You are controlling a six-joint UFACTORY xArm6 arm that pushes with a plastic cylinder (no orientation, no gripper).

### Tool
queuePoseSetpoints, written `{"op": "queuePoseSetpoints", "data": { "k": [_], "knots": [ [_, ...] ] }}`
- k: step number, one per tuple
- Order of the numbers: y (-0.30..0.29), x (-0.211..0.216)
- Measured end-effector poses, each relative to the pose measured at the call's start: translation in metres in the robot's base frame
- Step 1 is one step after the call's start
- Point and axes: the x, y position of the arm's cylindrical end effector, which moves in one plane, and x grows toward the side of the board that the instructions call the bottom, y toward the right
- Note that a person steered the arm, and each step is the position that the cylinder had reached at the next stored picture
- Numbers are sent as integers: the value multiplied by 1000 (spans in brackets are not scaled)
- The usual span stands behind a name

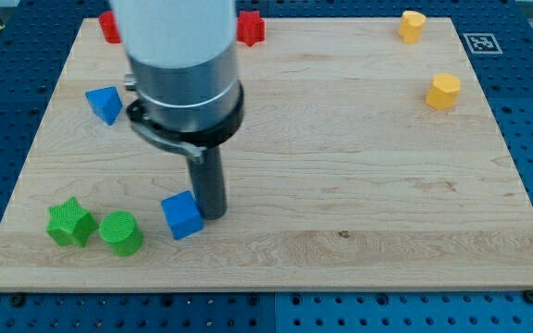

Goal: Point at the blue triangle

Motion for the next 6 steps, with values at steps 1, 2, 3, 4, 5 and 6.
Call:
{"op": "queuePoseSetpoints", "data": {
  "k": [1,2,3,4,5,6],
  "knots": [
    [-23,1],
    [-37,-8],
    [-45,-31],
    [-89,-65],
    [-156,-90],
    [-223,-115]
  ]
}}
